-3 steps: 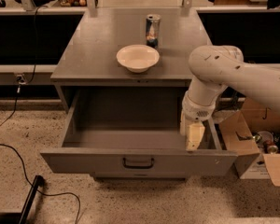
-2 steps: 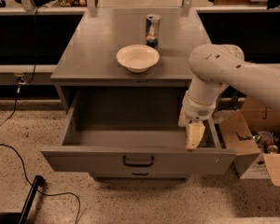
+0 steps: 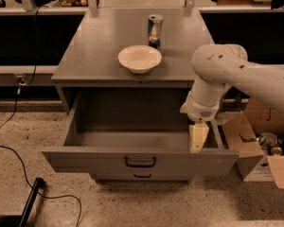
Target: Open top drawer
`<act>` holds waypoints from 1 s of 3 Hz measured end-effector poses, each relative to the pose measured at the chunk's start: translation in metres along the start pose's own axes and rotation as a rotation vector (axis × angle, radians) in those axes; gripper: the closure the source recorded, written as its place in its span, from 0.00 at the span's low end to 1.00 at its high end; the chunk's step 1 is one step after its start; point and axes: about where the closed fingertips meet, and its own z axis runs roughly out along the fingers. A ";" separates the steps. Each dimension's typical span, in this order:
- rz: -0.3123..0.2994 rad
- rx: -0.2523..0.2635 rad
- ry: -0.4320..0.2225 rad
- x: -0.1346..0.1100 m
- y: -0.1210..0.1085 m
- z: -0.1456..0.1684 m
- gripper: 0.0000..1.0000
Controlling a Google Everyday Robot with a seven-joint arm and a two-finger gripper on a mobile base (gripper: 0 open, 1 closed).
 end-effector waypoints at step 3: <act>0.026 0.015 -0.019 -0.001 0.005 -0.027 0.00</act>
Offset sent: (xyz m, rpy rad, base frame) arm -0.0120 0.0006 0.0486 0.0482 -0.0246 -0.0349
